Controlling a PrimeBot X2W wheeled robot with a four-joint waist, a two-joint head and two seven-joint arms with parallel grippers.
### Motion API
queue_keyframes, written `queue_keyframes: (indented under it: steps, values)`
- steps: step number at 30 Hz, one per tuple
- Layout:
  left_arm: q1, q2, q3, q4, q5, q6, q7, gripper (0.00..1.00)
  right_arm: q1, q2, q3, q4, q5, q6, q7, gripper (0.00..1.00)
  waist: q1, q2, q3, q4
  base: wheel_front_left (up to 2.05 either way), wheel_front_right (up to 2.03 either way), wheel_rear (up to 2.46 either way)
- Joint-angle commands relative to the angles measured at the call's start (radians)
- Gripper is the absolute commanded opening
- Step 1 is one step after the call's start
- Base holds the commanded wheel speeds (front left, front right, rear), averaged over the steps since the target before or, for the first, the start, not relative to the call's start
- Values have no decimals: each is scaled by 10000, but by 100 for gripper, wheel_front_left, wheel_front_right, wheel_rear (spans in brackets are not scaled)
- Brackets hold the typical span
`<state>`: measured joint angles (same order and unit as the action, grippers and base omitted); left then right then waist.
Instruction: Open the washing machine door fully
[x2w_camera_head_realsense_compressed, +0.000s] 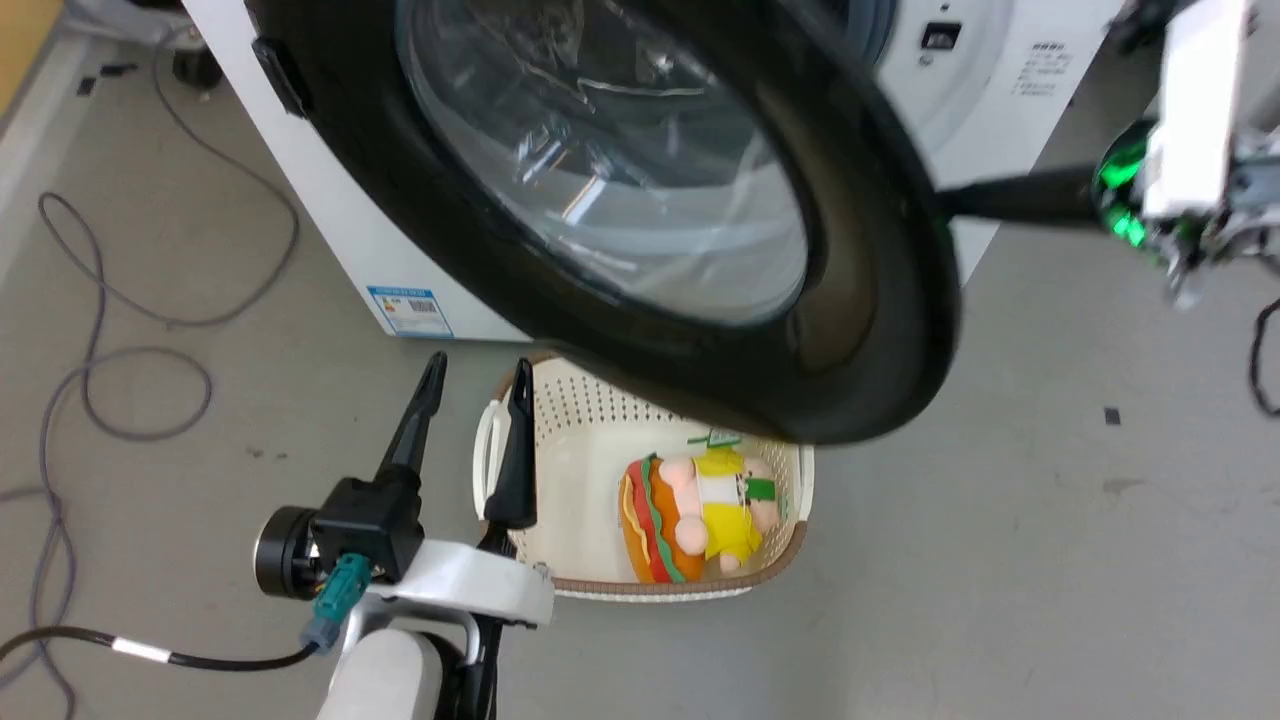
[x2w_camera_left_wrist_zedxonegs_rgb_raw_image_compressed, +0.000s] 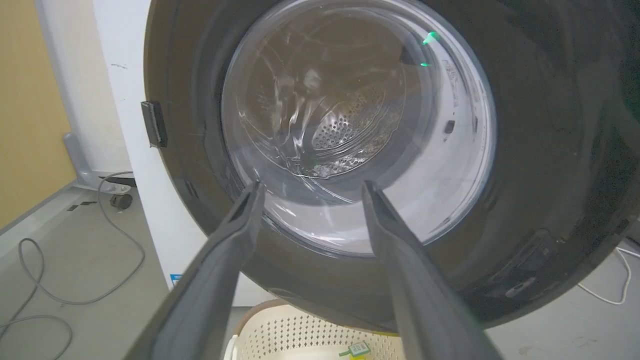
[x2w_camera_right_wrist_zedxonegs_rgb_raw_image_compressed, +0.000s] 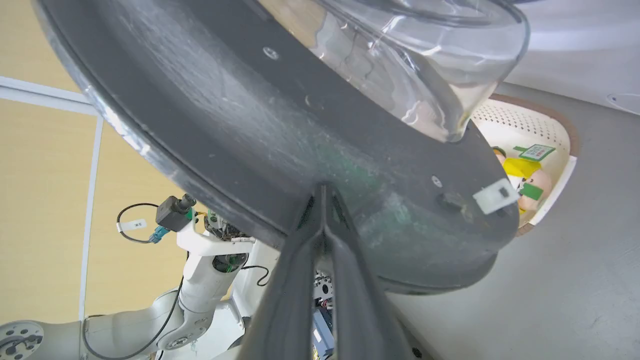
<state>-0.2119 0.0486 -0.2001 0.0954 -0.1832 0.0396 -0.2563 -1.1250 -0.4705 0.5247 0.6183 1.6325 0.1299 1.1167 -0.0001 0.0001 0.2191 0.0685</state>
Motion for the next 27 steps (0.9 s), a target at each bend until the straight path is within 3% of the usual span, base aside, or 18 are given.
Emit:
queue_keyframes:
  steps: [1,17,27]
  values:
    - [322,16,100,118,216,-139,-55,100,1036,493,319,-705,306,8,5,0,1,-1,-397,0,0,0,0]
    - [1085,16,567,543,628,-502,-55,100,3046,968,1358,-2832,1662,8,-441,0,1,-1,-1088,303,0,0,0]
    - [1290,16,739,697,658,-531,-55,100,3815,631,2017,-3990,3057,8,-1106,0,1,-1,-1335,298,0,0,0]
